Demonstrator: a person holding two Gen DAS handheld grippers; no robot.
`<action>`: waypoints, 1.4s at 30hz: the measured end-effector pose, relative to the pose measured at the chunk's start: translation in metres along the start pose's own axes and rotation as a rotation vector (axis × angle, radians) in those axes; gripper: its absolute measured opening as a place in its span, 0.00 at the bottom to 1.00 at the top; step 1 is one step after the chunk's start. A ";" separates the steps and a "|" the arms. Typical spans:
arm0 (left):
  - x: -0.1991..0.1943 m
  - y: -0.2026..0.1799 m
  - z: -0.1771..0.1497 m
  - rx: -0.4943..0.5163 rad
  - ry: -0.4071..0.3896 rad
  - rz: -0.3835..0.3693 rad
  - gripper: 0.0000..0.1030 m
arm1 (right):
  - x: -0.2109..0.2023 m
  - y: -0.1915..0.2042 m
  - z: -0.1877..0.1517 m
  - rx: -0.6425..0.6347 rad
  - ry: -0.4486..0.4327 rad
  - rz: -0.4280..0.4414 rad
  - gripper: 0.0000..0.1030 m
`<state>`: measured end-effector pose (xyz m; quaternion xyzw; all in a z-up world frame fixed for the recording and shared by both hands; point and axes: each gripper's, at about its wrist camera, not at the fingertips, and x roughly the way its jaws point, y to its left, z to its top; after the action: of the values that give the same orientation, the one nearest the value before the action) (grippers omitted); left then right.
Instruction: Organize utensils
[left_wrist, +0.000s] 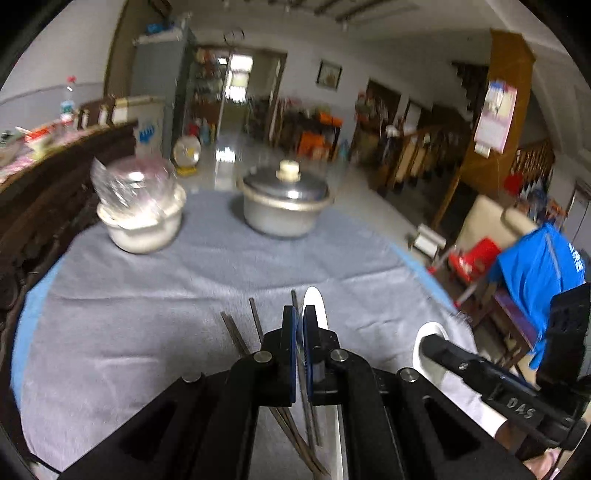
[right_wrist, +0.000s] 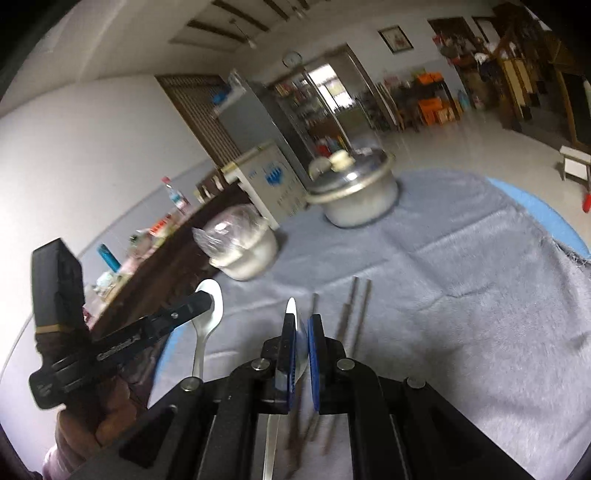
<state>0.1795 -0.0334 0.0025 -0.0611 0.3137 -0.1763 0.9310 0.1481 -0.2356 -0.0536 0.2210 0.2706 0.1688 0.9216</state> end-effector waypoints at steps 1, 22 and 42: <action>-0.012 -0.002 -0.003 -0.009 -0.018 -0.002 0.04 | -0.005 0.004 -0.002 -0.002 -0.013 0.006 0.07; -0.079 -0.013 -0.110 -0.116 -0.288 0.100 0.04 | -0.070 0.081 -0.083 -0.290 -0.249 -0.113 0.07; -0.122 -0.009 -0.142 -0.020 -0.278 0.046 0.25 | -0.097 0.078 -0.095 -0.271 -0.176 -0.036 0.46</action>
<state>0.0003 0.0023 -0.0398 -0.0870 0.1847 -0.1417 0.9686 0.0011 -0.1814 -0.0451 0.1039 0.1674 0.1670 0.9661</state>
